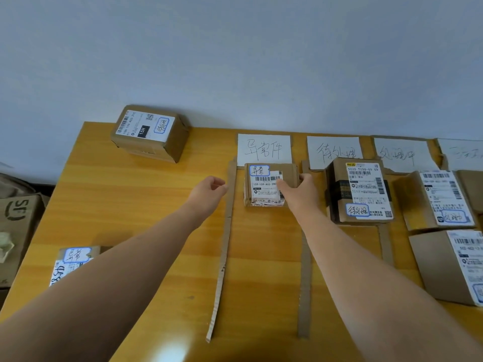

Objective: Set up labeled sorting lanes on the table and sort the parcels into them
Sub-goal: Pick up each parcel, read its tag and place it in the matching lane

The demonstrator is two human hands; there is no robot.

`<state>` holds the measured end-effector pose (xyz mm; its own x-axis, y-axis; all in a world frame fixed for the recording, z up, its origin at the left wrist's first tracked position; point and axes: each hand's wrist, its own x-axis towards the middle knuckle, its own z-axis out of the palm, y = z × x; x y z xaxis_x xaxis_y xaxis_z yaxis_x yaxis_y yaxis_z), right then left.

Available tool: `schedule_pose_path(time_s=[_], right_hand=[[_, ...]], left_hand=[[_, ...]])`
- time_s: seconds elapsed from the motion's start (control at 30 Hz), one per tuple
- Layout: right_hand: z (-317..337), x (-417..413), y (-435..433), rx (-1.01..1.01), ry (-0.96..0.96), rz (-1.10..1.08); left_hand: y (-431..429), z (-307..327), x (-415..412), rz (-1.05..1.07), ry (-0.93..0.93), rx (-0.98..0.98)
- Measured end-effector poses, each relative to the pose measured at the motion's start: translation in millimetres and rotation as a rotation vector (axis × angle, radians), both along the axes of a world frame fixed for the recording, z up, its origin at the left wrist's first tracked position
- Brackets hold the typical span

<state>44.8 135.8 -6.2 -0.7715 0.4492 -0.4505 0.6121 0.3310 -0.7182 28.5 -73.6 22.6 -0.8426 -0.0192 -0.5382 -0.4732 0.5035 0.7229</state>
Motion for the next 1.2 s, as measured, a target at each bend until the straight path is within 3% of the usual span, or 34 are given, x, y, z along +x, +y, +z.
schedule_pose_path(time_s=[0.17,0.4,0.63,0.9,1.1,1.2], right_hand=[[17.4,6.6,-13.7,0.413,0.077,0.106],[45.0,27.0,-48.8,0.554,0.232,0.201],[56.7,56.3,-119.0,0.471,0.258,0.253],[45.9,106.4,-222.1,0.283,0.161,0.249],[29.0,128.9,-285.9,0.185,0.038,0.333],[24.4,136.5,-304.6,0.108,-0.006,0.366]], left_hand=[[-18.1,11.6,5.3,0.002,0.03,-0.004],[-57.0,32.4,17.8,-0.035,0.115,0.009],[-125.4,50.9,43.4,-0.071,0.154,0.029],[-242.5,44.4,74.5,-0.123,0.207,-0.108],[-309.0,21.5,86.1,-0.11,0.107,-0.21],[-321.2,12.1,92.9,-0.1,-0.028,-0.205]])
